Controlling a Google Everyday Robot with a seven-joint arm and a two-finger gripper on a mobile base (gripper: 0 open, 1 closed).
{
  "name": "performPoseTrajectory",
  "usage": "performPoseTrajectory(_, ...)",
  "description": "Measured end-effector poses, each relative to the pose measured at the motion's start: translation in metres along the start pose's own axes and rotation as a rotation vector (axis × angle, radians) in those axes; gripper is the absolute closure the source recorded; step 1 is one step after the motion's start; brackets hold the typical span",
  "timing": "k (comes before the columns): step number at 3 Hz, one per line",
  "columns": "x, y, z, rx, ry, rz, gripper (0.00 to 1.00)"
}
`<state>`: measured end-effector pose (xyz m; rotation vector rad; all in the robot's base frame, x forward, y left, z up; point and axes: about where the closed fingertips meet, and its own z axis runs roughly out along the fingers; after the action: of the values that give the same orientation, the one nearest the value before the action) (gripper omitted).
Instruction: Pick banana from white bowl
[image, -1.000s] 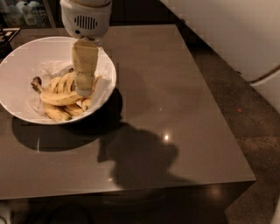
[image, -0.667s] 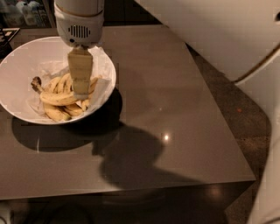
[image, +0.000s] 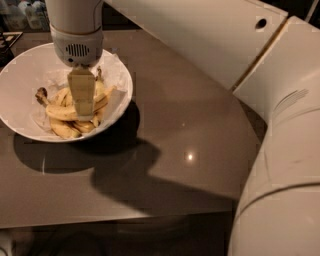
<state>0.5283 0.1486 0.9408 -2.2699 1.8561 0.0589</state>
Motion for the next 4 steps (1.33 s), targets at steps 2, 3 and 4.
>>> performPoseTrajectory(2, -0.019, -0.004, 0.026, -0.048, 0.008, -0.056, 0.33)
performPoseTrajectory(3, -0.023, -0.005, 0.036, -0.072, 0.003, -0.058, 0.35)
performPoseTrajectory(4, -0.020, -0.008, 0.046, -0.097, -0.009, -0.038, 0.40)
